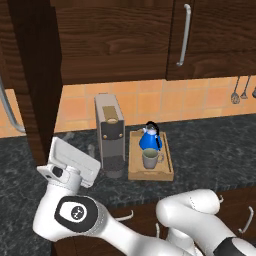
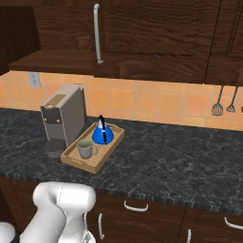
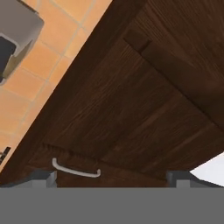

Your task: Pick the kettle from the counter and place it on the tray. Then pick the mug from the cabinet and place it on the tray. Then close the cabinet doors.

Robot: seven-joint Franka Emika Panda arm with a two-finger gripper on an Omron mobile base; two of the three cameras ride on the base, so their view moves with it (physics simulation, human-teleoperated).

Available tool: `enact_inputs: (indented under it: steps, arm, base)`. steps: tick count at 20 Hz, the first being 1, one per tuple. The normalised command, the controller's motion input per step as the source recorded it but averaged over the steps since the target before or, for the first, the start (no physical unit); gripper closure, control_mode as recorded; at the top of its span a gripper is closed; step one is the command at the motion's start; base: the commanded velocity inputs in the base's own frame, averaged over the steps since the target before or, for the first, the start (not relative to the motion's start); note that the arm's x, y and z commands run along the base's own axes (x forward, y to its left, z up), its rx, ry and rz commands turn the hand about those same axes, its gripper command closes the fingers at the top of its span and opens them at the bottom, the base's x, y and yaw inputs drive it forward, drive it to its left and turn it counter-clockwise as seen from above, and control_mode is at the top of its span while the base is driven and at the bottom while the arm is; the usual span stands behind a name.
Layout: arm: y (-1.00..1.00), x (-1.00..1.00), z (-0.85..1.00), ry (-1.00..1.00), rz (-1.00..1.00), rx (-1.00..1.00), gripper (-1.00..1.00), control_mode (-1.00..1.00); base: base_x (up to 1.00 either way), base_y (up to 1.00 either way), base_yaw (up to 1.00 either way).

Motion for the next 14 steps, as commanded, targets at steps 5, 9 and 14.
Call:
enact_inputs:
  steps: [5,9,14]
  arm:
    - [0.45,0.00,0.04,0.00,-0.03,-0.01,-1.00,-1.00]
    - [0.54,0.05,-0.18,0.06,0.00,-0.01,-1.00,-1.00]
    - [0.60,0.02,0.36,-0.02,-0.02,0.00,-1.00,-1.00]
  base:
    - [0.00,0.00,0.00]
    - [0.00,0.00,0.00]
    - [0.00,0.00,0.00]
